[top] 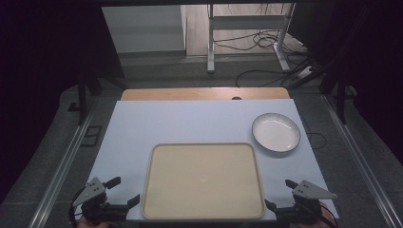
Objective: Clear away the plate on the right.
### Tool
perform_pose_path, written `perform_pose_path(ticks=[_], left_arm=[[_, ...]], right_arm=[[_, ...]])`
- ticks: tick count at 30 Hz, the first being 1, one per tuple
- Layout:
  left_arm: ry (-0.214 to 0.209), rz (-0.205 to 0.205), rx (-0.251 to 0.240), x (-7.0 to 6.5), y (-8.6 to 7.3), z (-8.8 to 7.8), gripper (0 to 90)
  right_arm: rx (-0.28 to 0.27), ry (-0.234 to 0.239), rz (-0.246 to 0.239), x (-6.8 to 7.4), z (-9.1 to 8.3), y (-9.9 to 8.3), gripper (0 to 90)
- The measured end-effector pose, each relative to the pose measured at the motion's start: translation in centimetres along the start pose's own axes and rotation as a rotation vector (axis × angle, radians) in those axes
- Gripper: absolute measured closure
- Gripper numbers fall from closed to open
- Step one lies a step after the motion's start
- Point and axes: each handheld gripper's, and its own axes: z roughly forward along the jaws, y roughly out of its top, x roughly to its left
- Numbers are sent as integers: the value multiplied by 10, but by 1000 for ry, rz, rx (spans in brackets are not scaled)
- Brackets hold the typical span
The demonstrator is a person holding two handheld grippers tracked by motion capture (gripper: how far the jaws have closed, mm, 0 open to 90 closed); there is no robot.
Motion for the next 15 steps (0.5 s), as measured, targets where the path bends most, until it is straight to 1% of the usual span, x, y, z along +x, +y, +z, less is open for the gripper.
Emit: perform_pose_path(ticks=[2,3,4,6,8,10,11,15], left_arm=[[15,22,6,-3,0,0,0],[12,30,10,-3,0,0,0],[12,35,12,-4,0,0,0],[7,30,11,-3,0,0,0],[-2,19,8,-2,0,0,0],[-7,15,5,-1,0,-1,0],[-19,9,6,0,0,0,0],[-40,10,18,1,0,1,0]], right_arm=[[-18,12,-9,-2,3,0,0],[-28,12,-12,-2,4,1,0],[-33,1,-22,-2,5,1,0],[-41,-11,-36,-1,5,1,0],[-41,-14,-35,-2,5,1,0],[-37,-19,-36,-2,5,0,0],[-29,-23,-44,-2,6,0,0],[-19,-32,-46,-3,8,0,0]])
